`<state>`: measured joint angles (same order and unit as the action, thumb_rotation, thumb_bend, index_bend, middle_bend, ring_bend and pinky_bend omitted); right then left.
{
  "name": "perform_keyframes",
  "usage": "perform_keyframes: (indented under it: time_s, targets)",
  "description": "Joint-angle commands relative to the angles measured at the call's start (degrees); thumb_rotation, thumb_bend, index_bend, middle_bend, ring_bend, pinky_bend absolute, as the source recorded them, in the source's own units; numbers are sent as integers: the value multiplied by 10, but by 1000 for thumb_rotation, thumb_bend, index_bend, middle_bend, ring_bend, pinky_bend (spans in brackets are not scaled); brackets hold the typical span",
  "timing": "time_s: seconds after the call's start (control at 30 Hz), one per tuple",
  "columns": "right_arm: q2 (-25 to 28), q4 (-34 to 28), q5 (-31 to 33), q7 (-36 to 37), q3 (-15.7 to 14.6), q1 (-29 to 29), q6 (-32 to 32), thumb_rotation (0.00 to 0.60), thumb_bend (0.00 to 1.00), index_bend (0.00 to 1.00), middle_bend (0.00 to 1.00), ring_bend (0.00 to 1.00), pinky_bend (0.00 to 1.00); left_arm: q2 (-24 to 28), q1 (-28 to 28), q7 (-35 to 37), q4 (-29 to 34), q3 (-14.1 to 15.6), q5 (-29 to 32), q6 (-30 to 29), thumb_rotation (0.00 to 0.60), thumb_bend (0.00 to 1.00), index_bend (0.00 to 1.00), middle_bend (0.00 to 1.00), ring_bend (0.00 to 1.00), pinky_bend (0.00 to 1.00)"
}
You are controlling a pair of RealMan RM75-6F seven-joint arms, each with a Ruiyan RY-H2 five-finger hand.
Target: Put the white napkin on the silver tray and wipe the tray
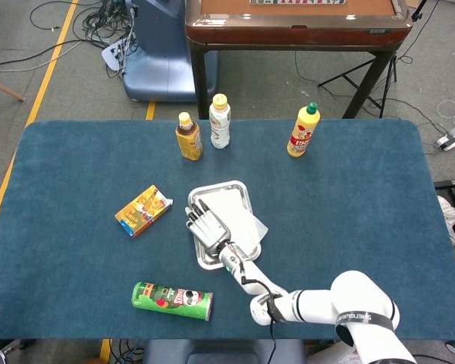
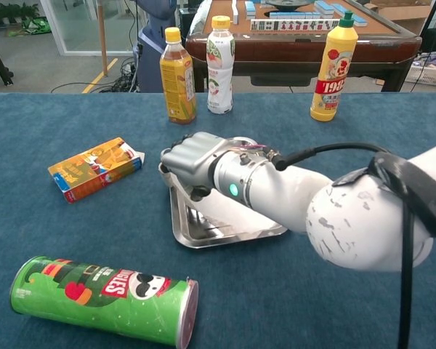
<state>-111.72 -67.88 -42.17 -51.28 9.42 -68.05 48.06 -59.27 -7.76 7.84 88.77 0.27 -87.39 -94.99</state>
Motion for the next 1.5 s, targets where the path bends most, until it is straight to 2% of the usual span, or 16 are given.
perform_keyframes:
  time_s: [0.03,0.5,0.67,0.87,1.13,1.3,1.5]
  targets:
    - [0,3,2,3,2,1,-1,600,1000,312,17,0,0,0,0,0,0,0,0,0,600,274,203,123,120,0]
    - [22,-18,-10,16,3,14,10,600,1000,312,17,0,0,-2,4,-1,-2,-1,-1,5,600,274,203,123,120,0]
    - [45,-48,-25,24,-1,24,21,600,1000,312,17,0,0,-2,3,0,-2,-2,1,4,600,274,203,123,120,0]
    - [115,-126,-52,33,-21,52,45,600,1000,312,17,0,0,-1,2,2,-4,-2,3,4,600,274,203,122,120,0]
    - [213,-219,-97,52,-71,99,64,600,1000,332,33,0,0,-2,5,-2,0,-3,1,6,600,274,203,123,120,0]
    - [245,-240,-117,62,-99,121,67,600,1000,333,34,0,0,-4,9,-9,4,-2,-4,10,600,274,203,123,120,0]
    - [259,-240,-127,73,-109,136,65,600,1000,333,34,0,0,-5,12,-16,9,-2,-7,12,600,274,203,123,120,0]
